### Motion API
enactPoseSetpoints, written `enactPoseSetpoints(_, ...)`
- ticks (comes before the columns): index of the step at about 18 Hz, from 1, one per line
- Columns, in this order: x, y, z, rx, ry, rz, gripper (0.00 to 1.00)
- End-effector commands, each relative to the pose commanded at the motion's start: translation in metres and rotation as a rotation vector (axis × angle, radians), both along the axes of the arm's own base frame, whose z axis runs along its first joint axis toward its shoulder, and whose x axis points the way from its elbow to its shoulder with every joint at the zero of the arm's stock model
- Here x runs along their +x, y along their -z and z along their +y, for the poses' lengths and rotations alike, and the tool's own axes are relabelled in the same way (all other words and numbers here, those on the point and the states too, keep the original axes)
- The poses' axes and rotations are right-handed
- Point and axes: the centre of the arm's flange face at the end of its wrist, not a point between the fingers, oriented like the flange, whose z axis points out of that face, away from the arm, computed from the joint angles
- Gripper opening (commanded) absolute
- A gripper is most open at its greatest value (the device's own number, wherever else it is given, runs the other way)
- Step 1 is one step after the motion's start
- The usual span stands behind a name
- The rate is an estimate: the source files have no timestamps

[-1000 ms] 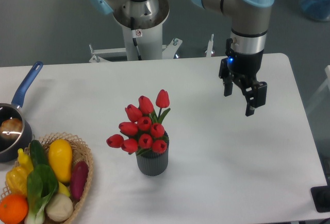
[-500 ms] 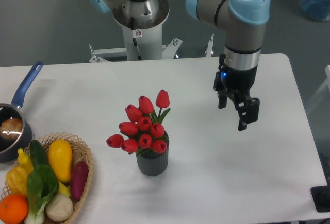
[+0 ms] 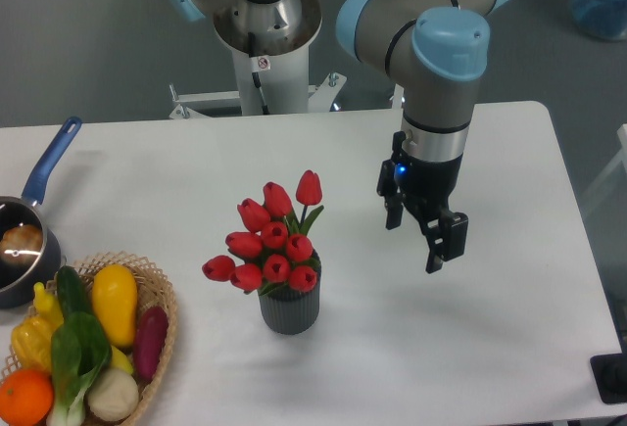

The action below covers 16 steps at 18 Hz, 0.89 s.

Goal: Pick up the flowers from the vase
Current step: 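Move the open gripper down toward the red tulip stems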

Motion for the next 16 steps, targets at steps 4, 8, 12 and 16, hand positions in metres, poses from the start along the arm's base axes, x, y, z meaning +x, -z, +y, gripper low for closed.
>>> enactPoseSetpoints(4,0.002,0.003,-0.001,0.065,-0.046,-0.086,1.0)
enactPoseSetpoints(8,0.002,0.006,-0.001,0.088,-0.061,-0.121,1.0)
enactPoseSetpoints(12,0.01,0.022,-0.012,0.069,-0.071,-0.151,1.0)
enactPoseSetpoints(16,0.013,0.031,-0.027,0.081,-0.096,-0.192,1.0)
